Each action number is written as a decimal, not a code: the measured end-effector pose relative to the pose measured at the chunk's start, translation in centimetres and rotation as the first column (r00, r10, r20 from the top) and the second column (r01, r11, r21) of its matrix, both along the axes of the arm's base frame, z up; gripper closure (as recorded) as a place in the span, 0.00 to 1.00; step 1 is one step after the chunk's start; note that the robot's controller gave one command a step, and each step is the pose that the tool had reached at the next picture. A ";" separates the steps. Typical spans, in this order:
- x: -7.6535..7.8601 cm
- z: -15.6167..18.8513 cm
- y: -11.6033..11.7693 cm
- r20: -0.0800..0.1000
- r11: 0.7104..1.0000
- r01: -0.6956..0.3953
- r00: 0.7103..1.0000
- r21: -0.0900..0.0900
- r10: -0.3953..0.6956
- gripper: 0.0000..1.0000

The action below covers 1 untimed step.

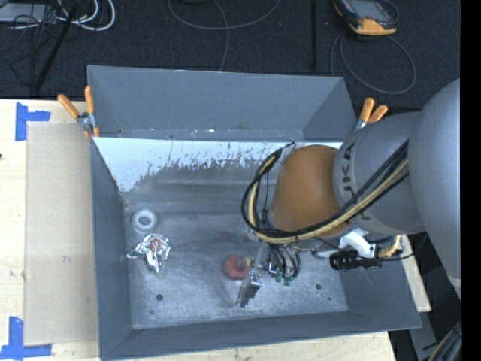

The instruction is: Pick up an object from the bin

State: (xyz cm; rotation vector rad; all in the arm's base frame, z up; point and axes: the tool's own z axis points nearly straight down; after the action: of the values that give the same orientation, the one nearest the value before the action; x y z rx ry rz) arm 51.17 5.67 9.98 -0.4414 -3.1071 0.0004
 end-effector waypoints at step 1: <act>-0.1 1.6 -0.2 0.003 0.996 0.091 0.996 0.000 -0.091 0.00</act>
Offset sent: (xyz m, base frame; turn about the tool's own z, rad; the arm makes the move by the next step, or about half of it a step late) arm -0.0007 -0.0018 0.0164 0.0928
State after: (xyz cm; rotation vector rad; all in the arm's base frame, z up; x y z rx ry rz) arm 51.12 5.48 11.59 -0.5837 -3.0864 -0.0005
